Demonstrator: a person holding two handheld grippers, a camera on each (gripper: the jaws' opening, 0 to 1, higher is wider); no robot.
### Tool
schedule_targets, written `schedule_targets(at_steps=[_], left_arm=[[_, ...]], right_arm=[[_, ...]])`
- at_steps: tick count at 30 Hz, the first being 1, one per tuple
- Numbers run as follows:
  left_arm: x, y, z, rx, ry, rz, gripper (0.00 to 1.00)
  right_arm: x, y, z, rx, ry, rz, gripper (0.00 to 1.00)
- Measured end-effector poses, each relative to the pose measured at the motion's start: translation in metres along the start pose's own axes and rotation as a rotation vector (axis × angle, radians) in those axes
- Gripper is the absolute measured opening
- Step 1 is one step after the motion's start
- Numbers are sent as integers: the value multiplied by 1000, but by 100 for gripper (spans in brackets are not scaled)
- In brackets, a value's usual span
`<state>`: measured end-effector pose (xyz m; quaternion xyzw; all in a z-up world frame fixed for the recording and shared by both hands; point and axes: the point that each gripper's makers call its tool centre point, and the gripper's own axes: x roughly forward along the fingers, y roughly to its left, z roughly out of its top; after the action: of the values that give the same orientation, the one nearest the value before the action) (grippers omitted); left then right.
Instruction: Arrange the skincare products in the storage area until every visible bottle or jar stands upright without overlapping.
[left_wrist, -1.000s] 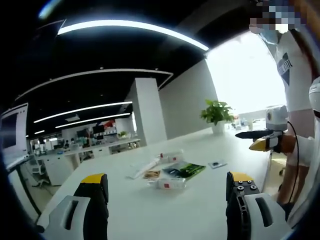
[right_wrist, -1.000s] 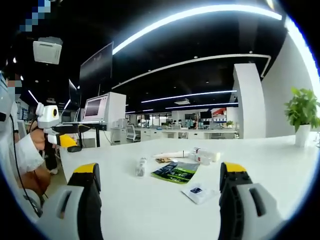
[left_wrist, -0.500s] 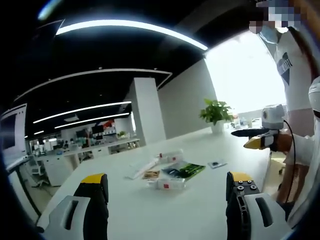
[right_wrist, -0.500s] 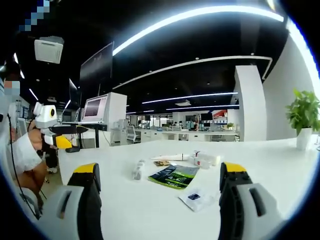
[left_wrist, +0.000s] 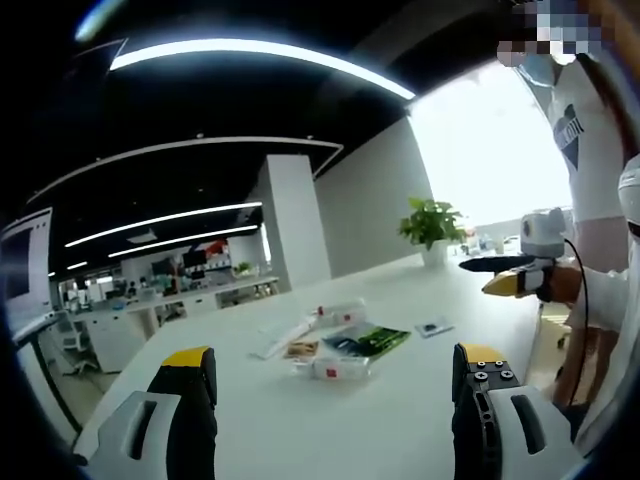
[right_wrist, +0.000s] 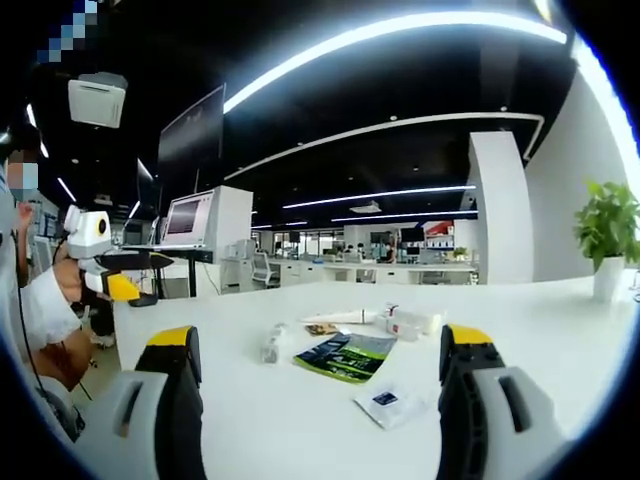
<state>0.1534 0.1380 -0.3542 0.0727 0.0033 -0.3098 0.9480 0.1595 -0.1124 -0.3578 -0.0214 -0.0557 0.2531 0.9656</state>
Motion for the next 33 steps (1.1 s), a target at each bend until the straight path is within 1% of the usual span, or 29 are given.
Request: schedule_targets(at_steps=[15,21,33], left_arm=[[1,2,-1,-2,1,6,100],[1,2,-1,-1,0,5,100],[2,2,-1,-4,1,4,100]], right_arm=[[17,-6,7,-3,-15,17,100],[19,-8,9,1,-23,15,100],[26,-15,8,13,-17,10,100]])
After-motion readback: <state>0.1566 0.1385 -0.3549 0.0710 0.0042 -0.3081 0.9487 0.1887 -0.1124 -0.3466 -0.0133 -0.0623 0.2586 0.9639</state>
